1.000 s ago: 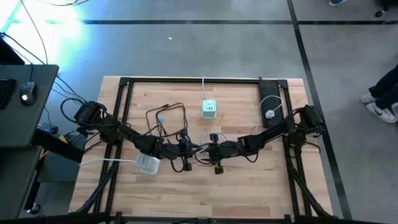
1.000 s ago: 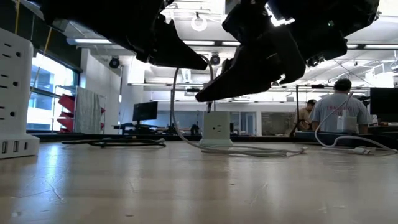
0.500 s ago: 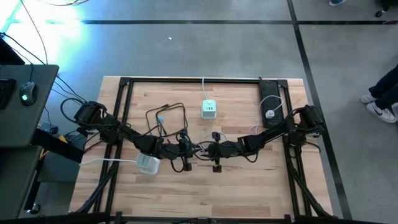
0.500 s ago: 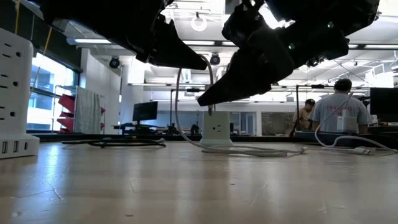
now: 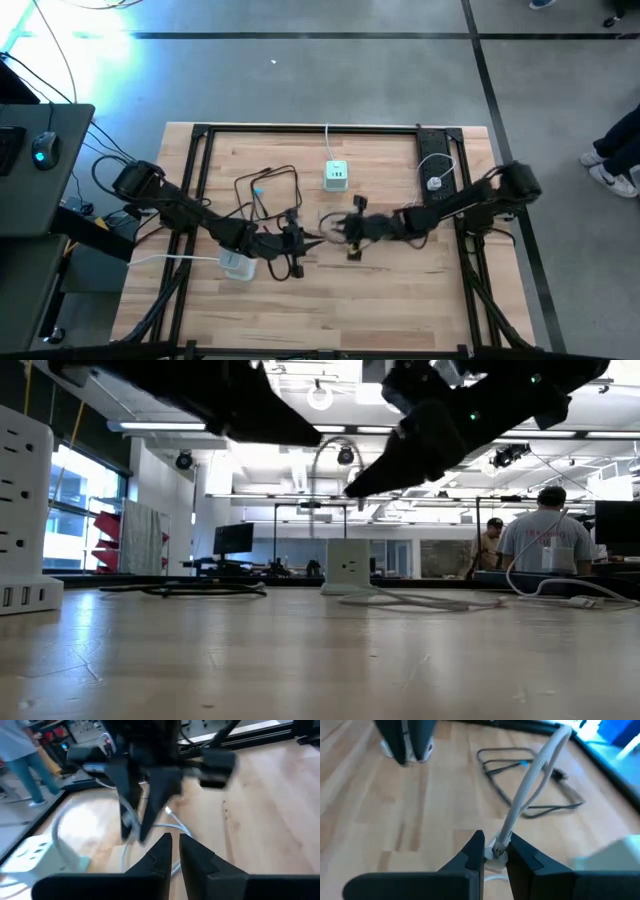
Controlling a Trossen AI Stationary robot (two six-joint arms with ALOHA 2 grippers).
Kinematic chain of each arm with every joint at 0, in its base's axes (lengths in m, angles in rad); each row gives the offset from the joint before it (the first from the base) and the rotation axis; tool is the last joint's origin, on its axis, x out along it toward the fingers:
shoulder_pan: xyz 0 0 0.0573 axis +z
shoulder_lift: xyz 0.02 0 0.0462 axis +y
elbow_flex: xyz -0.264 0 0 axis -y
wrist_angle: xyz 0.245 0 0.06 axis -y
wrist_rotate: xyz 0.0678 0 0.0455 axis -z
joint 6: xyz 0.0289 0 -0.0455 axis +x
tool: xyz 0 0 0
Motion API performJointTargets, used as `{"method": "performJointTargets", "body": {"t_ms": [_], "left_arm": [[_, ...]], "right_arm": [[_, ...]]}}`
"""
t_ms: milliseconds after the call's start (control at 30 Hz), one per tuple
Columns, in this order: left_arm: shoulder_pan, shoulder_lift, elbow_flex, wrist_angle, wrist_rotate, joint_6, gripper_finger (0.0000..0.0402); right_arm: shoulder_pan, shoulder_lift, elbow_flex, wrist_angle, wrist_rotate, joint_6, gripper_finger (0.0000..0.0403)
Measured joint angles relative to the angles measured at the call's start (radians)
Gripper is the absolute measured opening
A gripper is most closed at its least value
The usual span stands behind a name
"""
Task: Insert USB
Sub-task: Insert the white charger cable into the light green outlet extension
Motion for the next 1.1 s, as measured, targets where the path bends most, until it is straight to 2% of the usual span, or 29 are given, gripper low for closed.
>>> {"method": "performJointTargets", "body": {"t_ms": [133,233,300,433,567,767,900,1100], "left_arm": [[-0.024,-0.064,0.0,-0.119,-0.111,-0.037,0.0028],[-0.034,-0.1,0.0,-0.189,-0.18,-0.063,0.0028],[-0.034,-0.117,0.0,-0.222,-0.224,-0.067,0.0028],[-0.023,-0.13,0.0,-0.239,-0.307,-0.067,0.0028],[-0.009,-0.131,0.0,-0.246,-0.329,-0.068,0.0028],[-0.006,-0.131,0.0,-0.254,-0.332,-0.078,0.0028],[-0.005,-0.131,0.0,-0.26,-0.334,-0.091,0.0028],[0.006,-0.131,0.0,-0.286,-0.343,-0.108,0.0028]], "right_arm": [[-0.155,-0.158,-0.1,0.061,-0.159,-0.163,0.0032],[-0.292,-0.191,-0.114,0.077,-0.246,-0.243,0.0031],[-0.379,-0.173,-0.093,0.072,-0.335,-0.242,0.0028],[-0.518,-0.08,-0.02,0.061,-0.579,-0.263,0.0008],[-0.595,0.028,0.04,0.05,-0.708,-0.272,0.0008],[-0.623,0.147,0.07,0.057,-0.679,-0.285,0.0008],[-0.607,0.177,0.099,0.064,-0.643,-0.291,0.0008],[-0.602,0.18,0.155,0.025,-0.554,-0.187,0.0007]]}}
